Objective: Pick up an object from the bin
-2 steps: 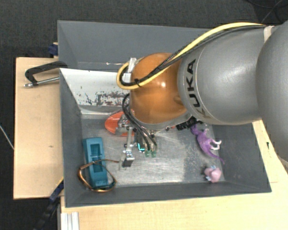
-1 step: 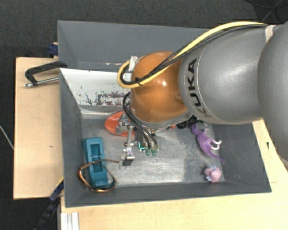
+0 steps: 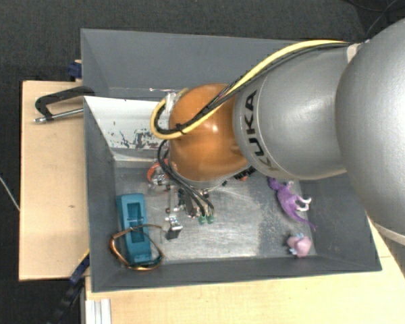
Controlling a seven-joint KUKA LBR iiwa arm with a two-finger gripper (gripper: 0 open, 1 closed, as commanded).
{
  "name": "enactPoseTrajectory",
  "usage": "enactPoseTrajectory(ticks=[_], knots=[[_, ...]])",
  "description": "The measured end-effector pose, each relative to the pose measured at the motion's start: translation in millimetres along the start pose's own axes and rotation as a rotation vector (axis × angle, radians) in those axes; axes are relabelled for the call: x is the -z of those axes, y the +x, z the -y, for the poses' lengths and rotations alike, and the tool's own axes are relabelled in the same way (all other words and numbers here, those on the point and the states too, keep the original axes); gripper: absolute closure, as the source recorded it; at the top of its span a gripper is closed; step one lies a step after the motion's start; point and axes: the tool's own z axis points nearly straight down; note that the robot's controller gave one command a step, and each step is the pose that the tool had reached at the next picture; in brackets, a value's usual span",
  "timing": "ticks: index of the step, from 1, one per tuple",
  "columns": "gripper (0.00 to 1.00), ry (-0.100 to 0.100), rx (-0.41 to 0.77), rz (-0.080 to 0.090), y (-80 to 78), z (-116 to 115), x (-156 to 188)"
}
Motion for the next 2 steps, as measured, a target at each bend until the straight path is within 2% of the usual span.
enactPoseTrajectory(ticks=[1, 2], knots=[[0.0, 0.001, 0.192, -0.005, -6.0, -15.9, -27.2], [0.0, -0.002, 0.007, -0.004, -11.6, -19.7, -34.8]])
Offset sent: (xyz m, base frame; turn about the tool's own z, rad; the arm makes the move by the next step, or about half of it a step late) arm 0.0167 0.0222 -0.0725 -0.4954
